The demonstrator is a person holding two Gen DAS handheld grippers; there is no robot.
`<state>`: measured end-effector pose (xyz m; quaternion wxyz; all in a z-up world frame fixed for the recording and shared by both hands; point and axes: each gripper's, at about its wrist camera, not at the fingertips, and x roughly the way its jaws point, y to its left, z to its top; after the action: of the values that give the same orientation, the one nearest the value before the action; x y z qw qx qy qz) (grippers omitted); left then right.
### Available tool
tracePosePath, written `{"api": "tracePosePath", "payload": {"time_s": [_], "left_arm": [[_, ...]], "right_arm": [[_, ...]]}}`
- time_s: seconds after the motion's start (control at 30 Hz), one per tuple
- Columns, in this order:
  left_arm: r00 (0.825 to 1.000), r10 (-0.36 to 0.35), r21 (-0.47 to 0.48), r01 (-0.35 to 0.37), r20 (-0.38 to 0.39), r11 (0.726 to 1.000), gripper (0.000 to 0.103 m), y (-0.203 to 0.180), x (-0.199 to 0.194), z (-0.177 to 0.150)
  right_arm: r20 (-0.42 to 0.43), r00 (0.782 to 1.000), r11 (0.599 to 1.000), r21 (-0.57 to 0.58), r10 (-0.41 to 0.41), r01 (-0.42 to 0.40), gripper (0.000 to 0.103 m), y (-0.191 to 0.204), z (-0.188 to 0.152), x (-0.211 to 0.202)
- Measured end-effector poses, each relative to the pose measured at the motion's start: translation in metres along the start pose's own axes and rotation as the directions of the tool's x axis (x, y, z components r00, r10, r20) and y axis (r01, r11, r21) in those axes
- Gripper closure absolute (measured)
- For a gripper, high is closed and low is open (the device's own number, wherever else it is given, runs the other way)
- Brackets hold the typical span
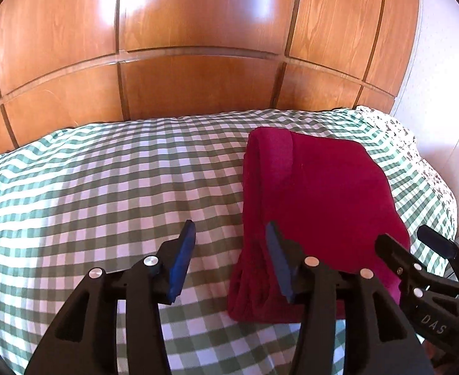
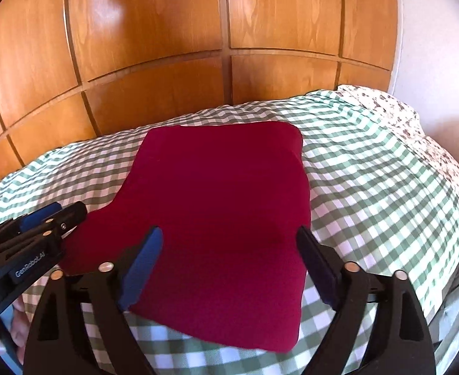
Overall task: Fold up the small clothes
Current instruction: 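Press the folded sweater flat with both open grippers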
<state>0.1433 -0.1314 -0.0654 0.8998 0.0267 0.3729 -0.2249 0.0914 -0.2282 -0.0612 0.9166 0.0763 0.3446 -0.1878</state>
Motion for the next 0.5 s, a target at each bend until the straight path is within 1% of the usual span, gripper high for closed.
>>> {"api": "tracePosePath", "payload": {"time_s": [0.1, 0.23, 0.27, 0.33, 0.4, 0.5], "left_arm": [[1.000, 0.012, -0.001, -0.012, 0.010, 1.000, 0.053, 0.002, -0.008, -0.004], [0.999, 0.028, -0.006, -0.028, 0.028, 1.000, 0.048, 0.003, -0.020, -0.009], [0.999, 0.033, -0.004, -0.033, 0.035, 0.999, 0.046, 0.003, -0.023, -0.010], [0.998, 0.048, -0.003, -0.048, 0.049, 0.999, 0.037, 0.003, -0.029, -0.013], [0.997, 0.055, -0.013, -0.054, 0.059, 0.998, 0.030, 0.006, -0.035, -0.016], [0.996, 0.064, -0.031, -0.062, 0.062, 0.998, 0.026, 0.010, -0.043, -0.021]], "right_arm": [[0.002, 1.000, 1.000, 0.015, -0.012, 0.012, 0.015, 0.003, -0.007, -0.007], [0.004, 0.999, 0.998, 0.041, -0.041, 0.041, 0.015, 0.002, -0.016, -0.015], [0.006, 0.999, 0.997, 0.049, -0.051, 0.051, 0.011, 0.001, -0.018, -0.018], [0.016, 0.998, 0.996, 0.060, -0.063, 0.062, 0.010, 0.000, -0.021, -0.024], [0.032, 0.995, 0.993, 0.064, -0.098, 0.095, 0.010, -0.001, -0.024, -0.031], [0.051, 0.990, 0.989, 0.077, -0.130, 0.126, 0.006, -0.002, -0.026, -0.038]]}}
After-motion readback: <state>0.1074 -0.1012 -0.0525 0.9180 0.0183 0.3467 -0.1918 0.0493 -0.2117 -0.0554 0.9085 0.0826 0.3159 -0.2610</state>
